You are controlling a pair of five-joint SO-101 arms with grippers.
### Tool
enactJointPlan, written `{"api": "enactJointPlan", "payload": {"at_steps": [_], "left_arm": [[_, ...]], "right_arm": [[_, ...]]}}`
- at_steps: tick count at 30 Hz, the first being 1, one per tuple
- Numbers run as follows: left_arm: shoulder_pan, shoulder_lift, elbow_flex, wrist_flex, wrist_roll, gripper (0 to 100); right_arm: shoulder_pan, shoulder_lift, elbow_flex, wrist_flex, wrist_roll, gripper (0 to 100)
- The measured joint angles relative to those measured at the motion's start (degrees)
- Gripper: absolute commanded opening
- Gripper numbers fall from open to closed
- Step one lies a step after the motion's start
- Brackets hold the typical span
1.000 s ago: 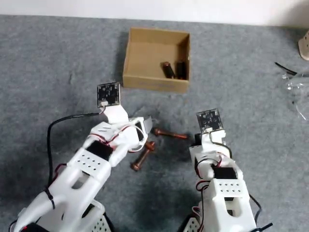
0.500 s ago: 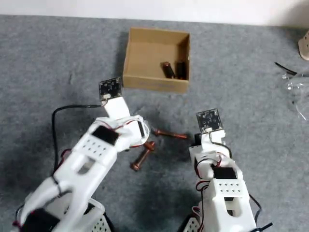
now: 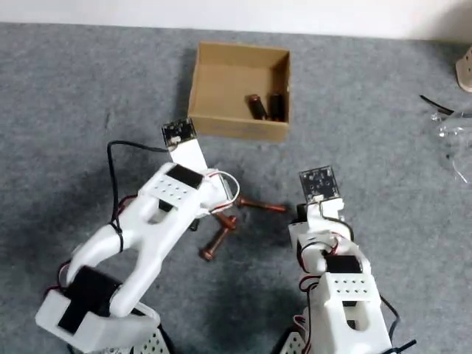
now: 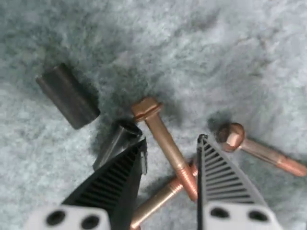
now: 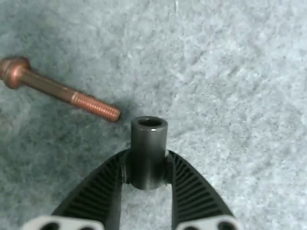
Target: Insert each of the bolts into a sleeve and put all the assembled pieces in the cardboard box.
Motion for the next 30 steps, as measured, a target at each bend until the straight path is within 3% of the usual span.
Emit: {"api": "enactJointPlan", "payload": {"at_steps": [19, 24, 30], "left_arm": [[-0.4, 6.1, -2.5, 0.0, 3.0, 16], [-0.8, 6.1, -2.5, 0.0, 3.0, 0], [-0.9, 6.1, -2.6, 0.0, 3.0, 1]], "right_arm": [[0.0, 0.0, 0.0, 0.0, 0.0, 0.5], [0.0, 0.0, 0.0, 0.0, 0.0, 0.5], [-0.1, 0.0, 0.0, 0.0, 0.0, 0.5]]}}
